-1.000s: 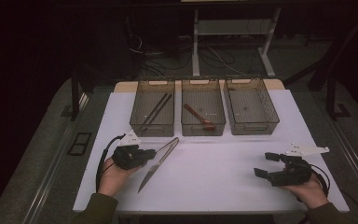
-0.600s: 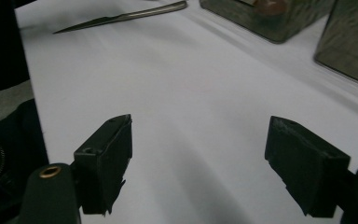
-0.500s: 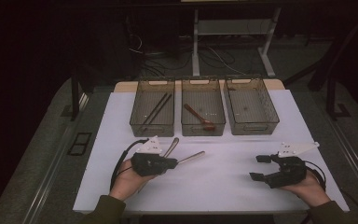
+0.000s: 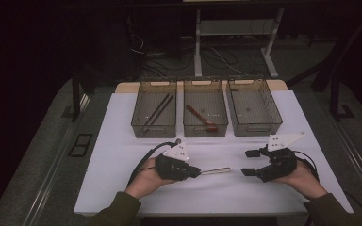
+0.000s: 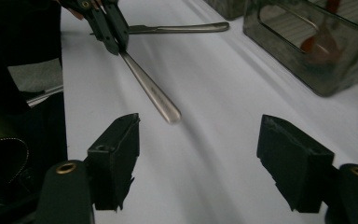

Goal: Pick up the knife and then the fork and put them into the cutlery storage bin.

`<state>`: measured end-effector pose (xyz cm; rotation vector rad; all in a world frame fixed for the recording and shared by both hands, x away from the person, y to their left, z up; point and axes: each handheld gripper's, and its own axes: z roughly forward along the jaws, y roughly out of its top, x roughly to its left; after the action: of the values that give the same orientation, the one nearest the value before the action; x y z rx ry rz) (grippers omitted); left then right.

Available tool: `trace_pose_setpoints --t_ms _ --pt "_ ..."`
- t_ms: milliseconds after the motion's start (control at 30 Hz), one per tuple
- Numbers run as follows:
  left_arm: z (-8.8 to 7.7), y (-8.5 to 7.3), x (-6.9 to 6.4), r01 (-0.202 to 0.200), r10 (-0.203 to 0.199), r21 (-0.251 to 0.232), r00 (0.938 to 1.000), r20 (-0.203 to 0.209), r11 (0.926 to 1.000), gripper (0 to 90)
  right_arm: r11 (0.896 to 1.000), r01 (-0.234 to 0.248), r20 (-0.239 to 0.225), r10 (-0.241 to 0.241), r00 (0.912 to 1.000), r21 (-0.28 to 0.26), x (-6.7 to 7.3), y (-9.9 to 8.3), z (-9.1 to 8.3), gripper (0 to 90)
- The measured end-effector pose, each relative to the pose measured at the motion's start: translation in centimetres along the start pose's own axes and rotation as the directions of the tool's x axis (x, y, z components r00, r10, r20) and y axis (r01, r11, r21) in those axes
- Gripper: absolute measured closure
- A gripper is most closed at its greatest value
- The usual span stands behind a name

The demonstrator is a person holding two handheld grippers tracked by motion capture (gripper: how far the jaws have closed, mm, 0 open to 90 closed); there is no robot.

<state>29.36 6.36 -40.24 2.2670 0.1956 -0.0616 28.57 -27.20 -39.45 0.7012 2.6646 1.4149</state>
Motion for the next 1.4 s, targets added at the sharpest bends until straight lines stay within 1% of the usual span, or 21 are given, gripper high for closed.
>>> trace_pose_setpoints --t_ms 133,267,400,467,500,533,600,633,667,700,767,800,867,900,1000,1033,1200,1233,1267,1333,1400 --pt "1.1 1.2 0.1 -0.037 0.036 0.010 0.9989 0.028 0.9993 84.5 0.999 0.032 -0.035 -0.031 0.9989 0.019 0.3 0.7 1.0 32.0" --pt "2.0 2.4 0.2 -0.079 0.077 0.030 0.9955 0.054 0.9964 84.5 0.996 0.069 -0.073 -0.065 0.9952 0.055 0.7 1.2 2.2 33.9" --pt "2.6 3.5 0.2 -0.110 0.106 0.040 0.9915 0.075 0.9932 84.4 0.990 0.099 -0.110 -0.088 0.9900 0.098 1.1 1.7 3.1 41.1" --pt "2.9 3.8 0.2 -0.128 0.123 0.051 0.9886 0.086 0.9905 84.4 0.985 0.128 -0.125 -0.114 0.9856 0.118 1.2 1.8 3.6 44.4" --pt "3.0 3.9 0.0 -0.131 0.126 0.056 0.9881 0.089 0.9898 84.4 0.978 0.163 -0.130 -0.146 0.9807 0.129 1.1 1.9 3.9 46.2" --pt "3.2 4.0 0.0 -0.134 0.129 0.059 0.9876 0.089 0.9892 84.4 0.976 0.166 -0.140 -0.147 0.9792 0.138 1.2 1.9 4.1 48.2" --pt "3.4 4.2 -0.1 -0.149 0.142 0.068 0.9855 0.093 0.9866 84.4 0.966 0.195 -0.156 -0.169 0.9731 0.169 1.4 2.0 4.6 50.4" --pt "3.4 4.2 -0.2 -0.149 0.142 0.068 0.9852 0.096 0.9865 84.5 0.961 0.206 -0.160 -0.177 0.9710 0.183 1.5 2.0 4.9 51.8" --pt "3.5 4.3 -0.3 -0.148 0.140 0.074 0.9850 0.101 0.9862 84.4 0.955 0.224 -0.169 -0.192 0.9666 0.193 1.5 2.0 5.1 52.9" --pt "3.6 4.3 -0.5 -0.138 0.129 0.077 0.9863 0.102 0.9875 84.4 0.951 0.233 -0.175 -0.199 0.9642 0.202 1.6 2.1 5.4 54.7" --pt "3.7 4.4 -0.6 -0.147 0.138 0.084 0.9849 0.105 0.9856 84.4 0.942 0.252 -0.190 -0.212 0.9585 0.221 1.8 2.2 5.9 57.3" --pt "3.7 4.4 -0.6 -0.156 0.147 0.089 0.9838 0.103 0.9838 84.4 0.936 0.264 -0.193 -0.222 0.9557 0.231 2.0 2.2 6.1 58.9" --pt "3.7 4.4 -0.6 -0.154 0.145 0.096 0.9843 0.102 0.9834 84.4 0.928 0.277 -0.197 -0.232 0.9525 0.249 2.2 2.3 6.5 61.7" --pt "3.7 4.4 -0.5 -0.165 0.155 0.100 0.9827 0.101 0.9812 84.4 0.924 0.288 -0.196 -0.243 0.9501 0.253 2.2 2.4 6.6 63.2" --pt "3.8 4.4 -0.5 -0.177 0.167 0.099 0.9808 0.100 0.9792 84.5 0.916 0.292 -0.199 -0.243 0.9493 0.273 2.5 2.5 7.0 66.9" --pt "3.8 4.4 -0.5 -0.176 0.166 0.100 0.9809 0.101 0.9793 84.5 0.912 0.308 -0.204 -0.258 0.9444 0.271 2.4 2.5 7.1 68.5" --pt "3.8 4.4 -0.6 -0.176 0.166 0.102 0.9809 0.101 0.9791 84.4 0.901 0.324 -0.209 -0.271 0.9395 0.288 2.8 2.6 7.5 75.6" --pt "3.8 4.4 -0.6 -0.179 0.169 0.104 0.9808 0.099 0.9784 84.4 0.901 0.316 -0.209 -0.262 0.9422 0.297 2.9 2.6 7.4 77.2" --pt "3.8 4.4 -0.6 -0.176 0.166 0.103 0.9810 0.101 0.9790 84.4 0.900 0.317 -0.207 -0.263 0.9423 0.299 3.0 2.6 7.5 78.4" --pt "3.8 4.4 -0.6 -0.176 0.166 0.100 0.9807 0.103 0.9792 84.4 0.893 0.342 -0.212 -0.289 0.9336 0.293 3.0 2.6 7.6 79.1" --pt "3.8 4.4 -0.6 -0.176 0.165 0.099 0.9805 0.106 0.9794 84.4 0.891 0.346 -0.217 -0.291 0.9319 0.293 3.1 2.6 7.7 79.6"
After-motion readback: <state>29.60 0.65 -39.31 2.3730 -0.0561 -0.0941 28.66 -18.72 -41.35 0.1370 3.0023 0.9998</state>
